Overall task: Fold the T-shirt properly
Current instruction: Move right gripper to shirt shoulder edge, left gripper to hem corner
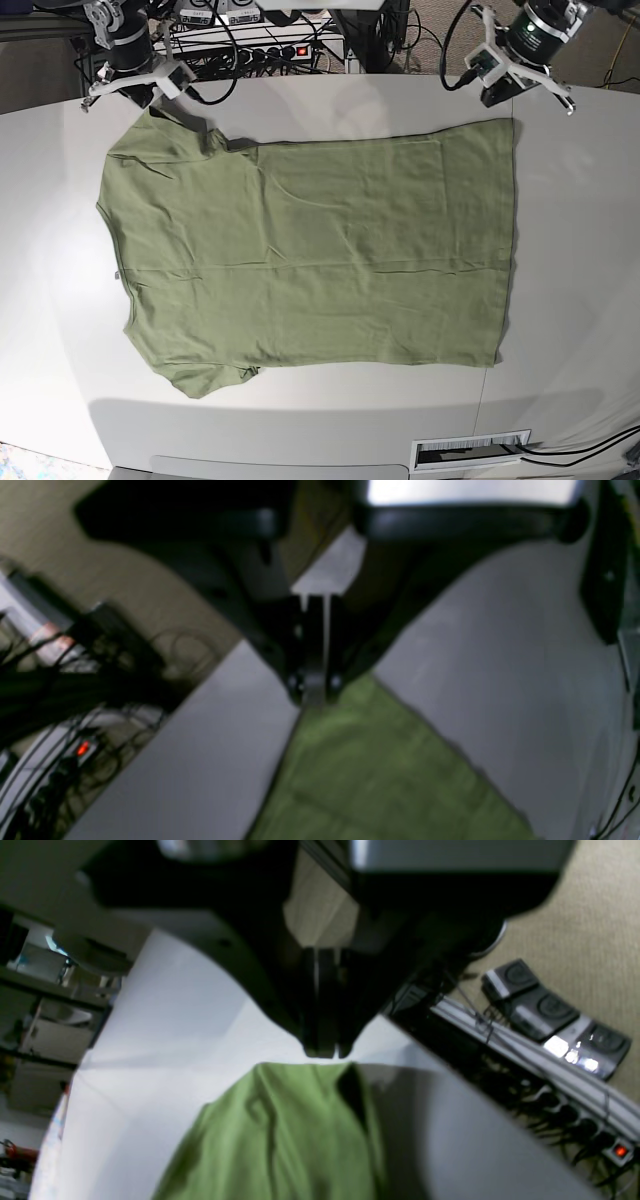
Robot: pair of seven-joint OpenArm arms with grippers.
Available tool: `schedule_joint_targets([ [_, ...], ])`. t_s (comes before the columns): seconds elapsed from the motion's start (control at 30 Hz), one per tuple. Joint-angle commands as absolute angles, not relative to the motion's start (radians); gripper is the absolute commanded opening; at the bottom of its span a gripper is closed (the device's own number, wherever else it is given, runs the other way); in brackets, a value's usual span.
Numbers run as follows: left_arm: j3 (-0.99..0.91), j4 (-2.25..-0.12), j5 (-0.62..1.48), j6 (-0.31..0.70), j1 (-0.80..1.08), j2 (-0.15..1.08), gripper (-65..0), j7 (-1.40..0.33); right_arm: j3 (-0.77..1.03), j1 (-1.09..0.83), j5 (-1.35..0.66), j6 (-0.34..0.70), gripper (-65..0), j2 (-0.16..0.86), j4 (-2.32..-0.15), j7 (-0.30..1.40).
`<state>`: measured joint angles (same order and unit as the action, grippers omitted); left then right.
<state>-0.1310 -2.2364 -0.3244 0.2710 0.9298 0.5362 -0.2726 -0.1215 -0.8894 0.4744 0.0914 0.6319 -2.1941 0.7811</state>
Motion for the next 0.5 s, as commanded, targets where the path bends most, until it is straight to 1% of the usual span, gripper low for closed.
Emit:
schedule_joint_targets([
  [0.0,-0.134,-2.233,-0.335,0.263,0.934,0.557,-65.0,-0.25,-0.114,-0.894,0.506,0.08,-65.0,0.643,-2.212,0.773],
  [0.1,-0.134,-2.183,-0.392,0.25,0.933,0.601,-65.0,-0.208,-0.114,-0.894,0.596,0.08,-65.0,0.643,-2.212,0.785],
  [0.2,-0.134,-2.156,-0.394,0.249,0.932,0.651,-65.0,-0.179,-0.114,-0.894,0.664,0.078,-65.0,0.642,-2.212,0.811],
  [0.43,-0.132,-2.143,-0.389,0.245,0.885,0.705,-65.0,-0.152,-0.114,-0.894,0.711,0.078,-65.0,0.618,-2.212,0.822],
  [0.47,-0.129,-2.136,-0.39,0.245,0.878,0.708,-65.0,-0.145,-0.114,-0.894,0.711,0.078,-62.8,0.614,-2.212,0.822],
])
